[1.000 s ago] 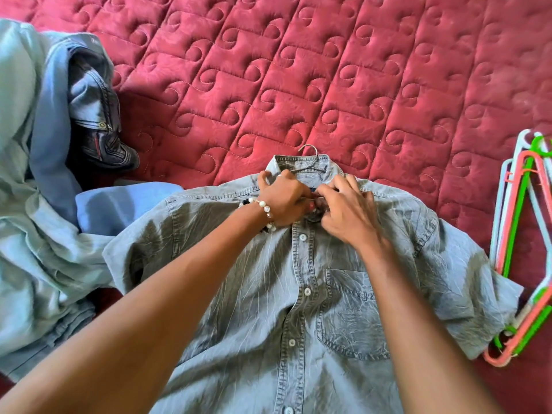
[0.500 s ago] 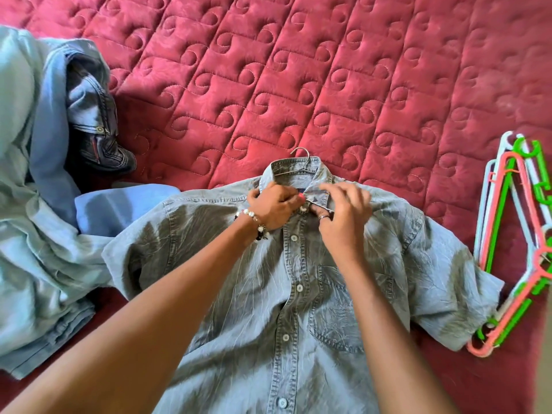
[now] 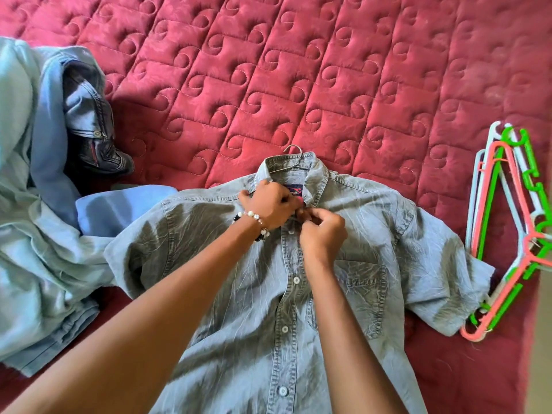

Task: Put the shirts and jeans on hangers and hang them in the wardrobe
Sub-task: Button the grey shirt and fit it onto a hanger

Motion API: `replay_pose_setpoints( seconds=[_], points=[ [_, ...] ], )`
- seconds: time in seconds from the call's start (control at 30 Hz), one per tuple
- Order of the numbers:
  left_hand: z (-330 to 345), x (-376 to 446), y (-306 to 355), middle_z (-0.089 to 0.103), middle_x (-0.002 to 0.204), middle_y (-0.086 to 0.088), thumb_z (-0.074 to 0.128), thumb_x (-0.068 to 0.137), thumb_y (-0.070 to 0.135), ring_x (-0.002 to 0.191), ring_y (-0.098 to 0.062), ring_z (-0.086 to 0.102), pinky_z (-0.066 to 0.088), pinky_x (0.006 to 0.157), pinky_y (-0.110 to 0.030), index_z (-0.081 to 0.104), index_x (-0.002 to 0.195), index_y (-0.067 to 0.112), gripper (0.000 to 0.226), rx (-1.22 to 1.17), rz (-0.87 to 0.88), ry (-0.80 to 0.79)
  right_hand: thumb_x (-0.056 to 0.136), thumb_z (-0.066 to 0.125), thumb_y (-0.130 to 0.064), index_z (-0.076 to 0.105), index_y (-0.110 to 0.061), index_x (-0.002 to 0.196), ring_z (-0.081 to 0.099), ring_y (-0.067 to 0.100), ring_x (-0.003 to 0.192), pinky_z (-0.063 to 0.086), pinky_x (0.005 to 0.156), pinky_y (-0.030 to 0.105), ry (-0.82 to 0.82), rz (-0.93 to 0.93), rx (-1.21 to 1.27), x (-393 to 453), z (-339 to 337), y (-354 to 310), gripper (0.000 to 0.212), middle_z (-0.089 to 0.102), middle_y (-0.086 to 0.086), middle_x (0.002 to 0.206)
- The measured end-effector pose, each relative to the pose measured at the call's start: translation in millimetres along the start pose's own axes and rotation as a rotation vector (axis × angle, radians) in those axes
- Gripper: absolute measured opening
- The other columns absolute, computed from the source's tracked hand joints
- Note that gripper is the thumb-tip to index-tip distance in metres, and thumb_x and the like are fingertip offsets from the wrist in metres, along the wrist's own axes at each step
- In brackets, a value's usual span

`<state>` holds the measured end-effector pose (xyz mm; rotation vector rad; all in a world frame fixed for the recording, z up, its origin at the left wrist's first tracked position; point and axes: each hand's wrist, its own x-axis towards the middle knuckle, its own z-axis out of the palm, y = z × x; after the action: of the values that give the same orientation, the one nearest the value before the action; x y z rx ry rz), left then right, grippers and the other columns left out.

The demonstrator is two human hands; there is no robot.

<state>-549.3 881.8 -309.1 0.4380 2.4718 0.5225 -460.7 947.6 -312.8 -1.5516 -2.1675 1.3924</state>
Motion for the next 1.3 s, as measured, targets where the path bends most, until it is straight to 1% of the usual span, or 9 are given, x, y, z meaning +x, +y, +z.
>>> replay_pose_setpoints(
  seconds=[0.2,0.33,0.53,0.67,0.77,0.87,0.97,1.07,1.3],
  points=[
    [11,-3,11,0.063,0.101,-0.005,0.036,0.097,0.035,0.12,-0.023,0.037,0.016,0.105,-0.062,0.062,0.085,0.015,0.035,0.186,0.038,-0.043,0.081,0.061,-0.004,0.067,-0.005,0.098,0.062,0.036,0.093,0.044,0.069,0.038,0.093,-0.16,-0.219,-7,11,11,0.018,0.069,0.018,0.097],
    [16,2,12,0.054,0.075,-0.008,0.036,0.096,0.027,0.106,-0.033,0.051,0.032,0.101,-0.057,0.044,0.056,0.012,0.043,-0.052,-0.122,-0.095,0.075,0.064,-0.003,0.065,-0.01,0.093,0.058,0.035,0.087,0.04,0.068,0.038,0.204,-0.355,-0.283,-14,18,18,0.02,0.066,0.012,0.09],
    [8,7,-1,0.065,0.091,-0.016,0.044,0.098,0.035,0.092,-0.027,0.056,0.041,0.093,-0.044,0.052,0.072,0.016,0.033,-0.12,0.02,-0.133,0.08,0.054,-0.01,0.065,-0.006,0.087,0.06,0.033,0.08,0.032,0.064,0.03,0.11,-0.378,-0.04,5,13,26,0.013,0.067,0.013,0.085],
    [-2,3,-16,0.057,0.117,0.009,0.055,0.086,0.053,0.119,-0.018,0.041,0.016,0.107,-0.057,0.056,0.108,0.029,0.032,0.194,0.158,0.043,0.075,0.046,0.002,0.059,-0.005,0.083,0.058,0.034,0.084,0.031,0.068,0.031,0.234,-0.328,-0.026,17,2,13,0.017,0.064,0.014,0.087],
    [-14,4,-30,0.047,0.126,0.0,0.056,0.086,0.054,0.119,-0.025,0.038,0.028,0.102,-0.049,0.056,0.119,0.03,0.041,0.013,0.074,0.362,0.077,0.046,-0.003,0.06,-0.004,0.084,0.056,0.033,0.083,0.036,0.074,0.033,0.298,-0.535,-0.01,32,-9,-13,0.016,0.063,0.012,0.086],
    [-22,13,-57,0.046,0.13,-0.005,0.054,0.087,0.054,0.122,-0.028,0.038,0.032,0.098,-0.046,0.052,0.125,0.025,0.048,-0.038,-0.123,0.345,0.086,0.052,-0.003,0.066,-0.004,0.089,0.059,0.028,0.08,0.044,0.072,0.035,0.16,-0.709,0.018,60,-3,-41,0.014,0.067,0.009,0.087],
    [-24,12,-84,0.042,0.131,-0.003,0.058,0.083,0.056,0.122,-0.028,0.038,0.034,0.095,-0.049,0.047,0.128,0.025,0.055,0.2,-0.06,0.202,0.087,0.061,-0.007,0.067,-0.005,0.099,0.059,0.022,0.083,0.047,0.077,0.034,-0.206,-0.549,-0.293,92,22,-58,0.013,0.07,0.014,0.096],
    [-29,7,-100,0.039,0.127,-0.004,0.059,0.083,0.054,0.12,-0.029,0.039,0.039,0.089,-0.054,0.039,0.132,0.028,0.059,0.324,-0.044,0.135,0.085,0.071,-0.021,0.062,-0.001,0.11,0.056,0.032,0.105,0.044,0.088,0.036,-0.311,-0.429,-0.664,105,43,-55,0.034,0.063,0.022,0.113],
    [-44,-1,-129,0.055,0.114,-0.015,0.053,0.089,0.05,0.1,-0.04,0.059,0.048,0.081,-0.047,0.039,0.132,0.017,0.055,0.37,-0.023,0.095,0.072,0.074,-0.01,0.077,-0.013,0.081,0.068,0.029,0.084,0.058,0.077,0.043,-0.272,-0.145,-0.369,116,49,-68,0.01,0.075,0.012,0.089]
  ],
)
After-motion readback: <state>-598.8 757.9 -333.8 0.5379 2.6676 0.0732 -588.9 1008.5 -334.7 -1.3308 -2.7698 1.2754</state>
